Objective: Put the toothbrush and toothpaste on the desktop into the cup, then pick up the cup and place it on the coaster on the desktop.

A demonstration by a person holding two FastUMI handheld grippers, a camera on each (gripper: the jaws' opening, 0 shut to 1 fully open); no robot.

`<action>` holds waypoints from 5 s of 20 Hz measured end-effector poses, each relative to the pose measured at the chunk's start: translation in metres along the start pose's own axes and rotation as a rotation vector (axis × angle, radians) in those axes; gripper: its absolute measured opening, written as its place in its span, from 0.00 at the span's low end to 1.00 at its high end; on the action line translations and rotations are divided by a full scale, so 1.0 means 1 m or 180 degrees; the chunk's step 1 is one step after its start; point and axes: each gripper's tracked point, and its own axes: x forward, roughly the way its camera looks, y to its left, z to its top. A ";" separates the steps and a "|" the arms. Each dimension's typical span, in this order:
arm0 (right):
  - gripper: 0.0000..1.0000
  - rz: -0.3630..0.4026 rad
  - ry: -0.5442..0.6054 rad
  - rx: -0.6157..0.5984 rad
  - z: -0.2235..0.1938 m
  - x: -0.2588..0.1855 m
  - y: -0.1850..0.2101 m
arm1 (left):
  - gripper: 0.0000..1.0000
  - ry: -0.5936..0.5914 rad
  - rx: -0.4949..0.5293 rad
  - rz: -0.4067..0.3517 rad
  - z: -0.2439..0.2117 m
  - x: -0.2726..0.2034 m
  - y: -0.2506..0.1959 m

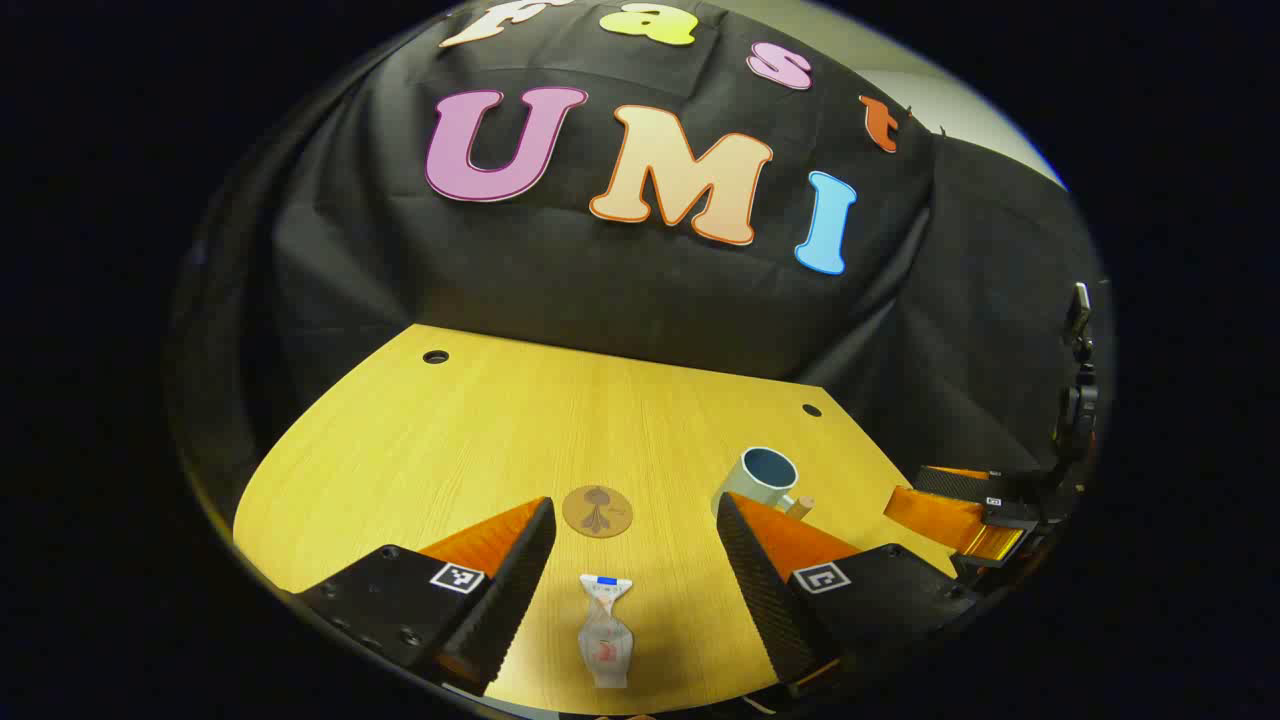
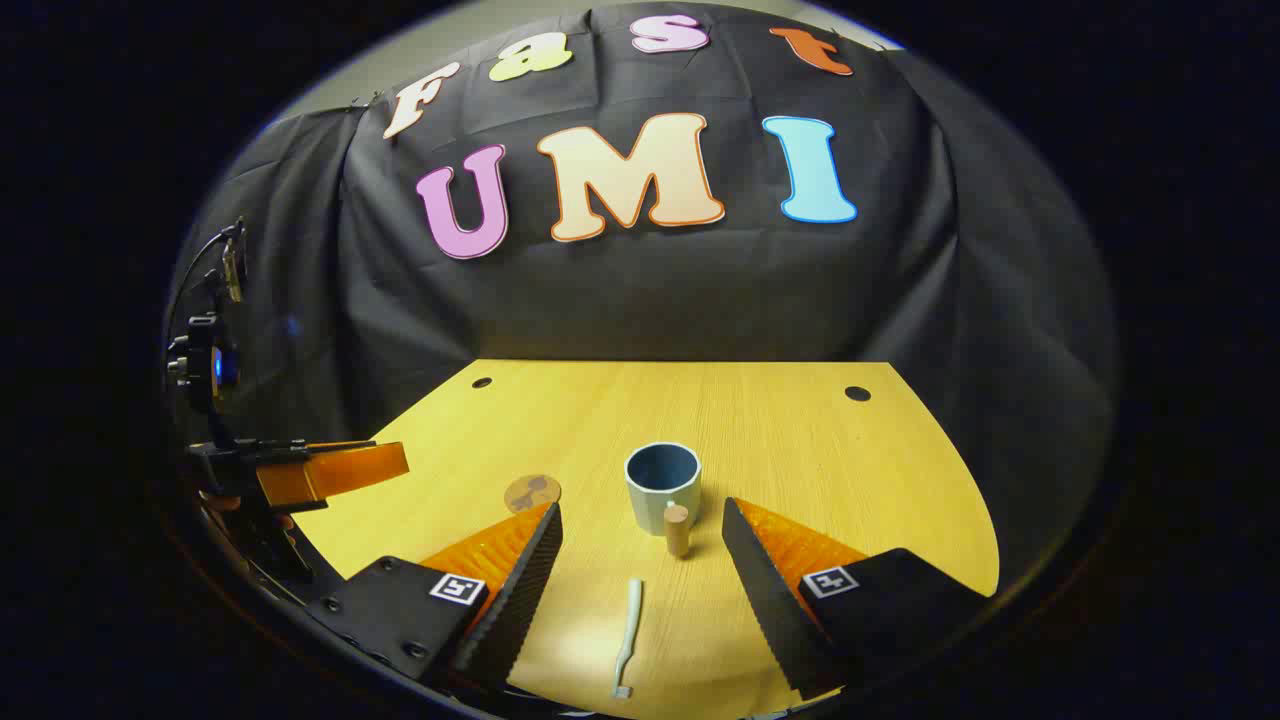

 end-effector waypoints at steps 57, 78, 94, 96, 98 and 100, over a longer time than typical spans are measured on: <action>0.54 -0.0275 0.3013 -0.0422 -0.181 0.094 0.013 | 0.96 0.0881 -0.0359 0.0461 -0.096 -0.004 0.141; 0.06 -0.0150 0.2739 -0.0387 -0.178 0.093 0.013 | 0.95 0.1296 -0.0157 0.0103 -0.103 0.009 0.080; 0.06 0.0106 0.1900 0.0236 -0.112 0.045 -0.001 | 0.89 0.2517 0.0068 0.0217 -0.156 0.061 0.035; 0.06 0.0099 0.1843 0.0295 -0.105 0.043 -0.009 | 0.84 0.2639 0.0053 0.0236 -0.165 0.063 0.031; 0.06 0.0077 0.1814 0.0307 -0.102 0.042 -0.018 | 0.75 0.2702 0.0108 0.0262 -0.169 0.063 0.030; 0.06 0.0059 0.1796 0.0303 -0.100 0.041 -0.027 | 0.67 0.2761 0.0181 0.0315 -0.173 0.063 0.031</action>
